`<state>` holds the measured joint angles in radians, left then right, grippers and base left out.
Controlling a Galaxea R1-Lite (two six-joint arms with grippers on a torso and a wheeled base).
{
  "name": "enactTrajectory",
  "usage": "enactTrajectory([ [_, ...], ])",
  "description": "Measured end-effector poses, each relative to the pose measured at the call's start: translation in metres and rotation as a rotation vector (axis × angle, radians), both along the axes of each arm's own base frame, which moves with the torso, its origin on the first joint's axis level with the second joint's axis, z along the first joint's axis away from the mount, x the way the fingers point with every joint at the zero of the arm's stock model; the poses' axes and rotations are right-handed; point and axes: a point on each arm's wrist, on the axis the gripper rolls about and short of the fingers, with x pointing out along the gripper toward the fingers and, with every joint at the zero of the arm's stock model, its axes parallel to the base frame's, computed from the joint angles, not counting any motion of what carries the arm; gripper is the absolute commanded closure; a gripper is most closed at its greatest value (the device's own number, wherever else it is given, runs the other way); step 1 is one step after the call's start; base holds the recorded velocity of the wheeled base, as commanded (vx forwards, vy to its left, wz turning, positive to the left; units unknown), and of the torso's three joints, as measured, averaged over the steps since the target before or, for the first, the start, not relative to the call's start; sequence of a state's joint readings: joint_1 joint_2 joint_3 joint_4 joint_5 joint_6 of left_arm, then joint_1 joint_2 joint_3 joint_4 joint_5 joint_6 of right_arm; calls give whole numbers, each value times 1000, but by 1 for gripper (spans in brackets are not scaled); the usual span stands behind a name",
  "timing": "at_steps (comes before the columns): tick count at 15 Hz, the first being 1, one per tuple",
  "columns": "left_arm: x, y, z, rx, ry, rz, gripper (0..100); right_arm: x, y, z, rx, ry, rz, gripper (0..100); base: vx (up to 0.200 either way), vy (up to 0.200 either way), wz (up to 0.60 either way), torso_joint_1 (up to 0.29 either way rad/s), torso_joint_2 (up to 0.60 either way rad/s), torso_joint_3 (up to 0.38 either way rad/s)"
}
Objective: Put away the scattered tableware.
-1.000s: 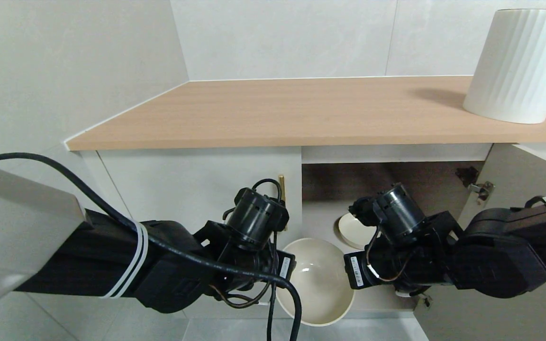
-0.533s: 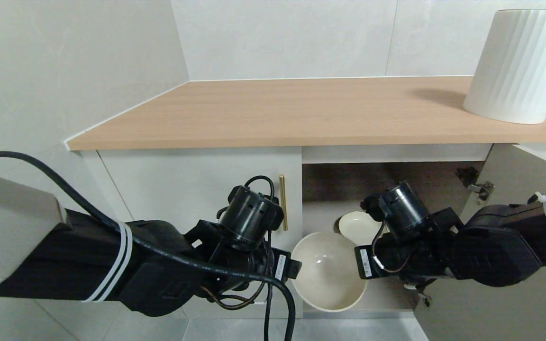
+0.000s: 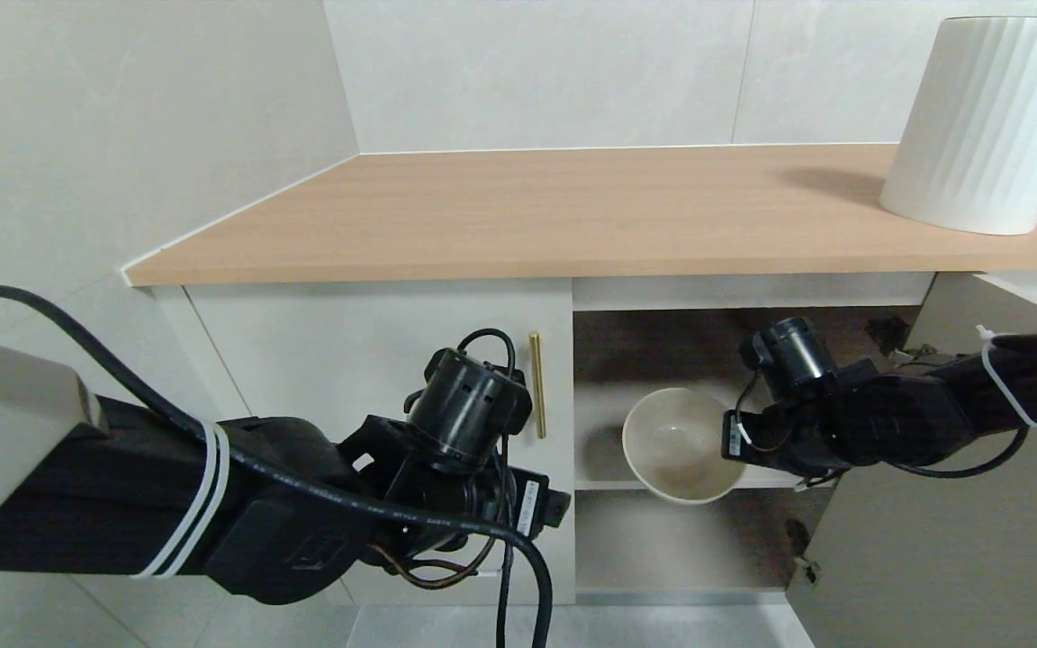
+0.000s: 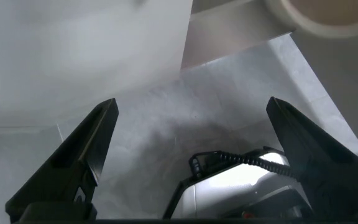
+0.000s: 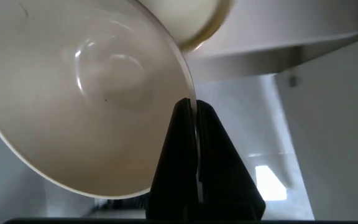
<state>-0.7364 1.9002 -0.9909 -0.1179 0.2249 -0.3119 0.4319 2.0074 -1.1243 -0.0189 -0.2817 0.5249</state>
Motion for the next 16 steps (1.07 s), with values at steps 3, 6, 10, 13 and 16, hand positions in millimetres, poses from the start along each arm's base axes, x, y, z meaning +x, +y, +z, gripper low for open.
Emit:
enactTrajectory([
  [3, 0, 0, 0, 0, 0, 1, 0, 20, -4, -5, 25, -21, -90, 100, 0, 0, 0, 0, 0, 0],
  [6, 0, 0, 0, -6, 2, 7, 0, 39, -12, -10, 38, -32, -142, 100, 0, 0, 0, 0, 0, 0],
  [10, 0, 0, 0, -12, 4, 13, 0, 60, -19, -23, 53, -30, -197, 100, 0, 0, 0, 0, 0, 0],
  [13, 1, 0, 0, -12, 4, 13, 0, 71, -21, -32, 75, -28, -233, 100, 0, 0, 0, 0, 0, 0],
  [16, 1, 0, 0, -12, 5, 14, 0, 77, -20, -40, 75, -21, -238, 100, 0, 0, 0, 0, 0, 0],
])
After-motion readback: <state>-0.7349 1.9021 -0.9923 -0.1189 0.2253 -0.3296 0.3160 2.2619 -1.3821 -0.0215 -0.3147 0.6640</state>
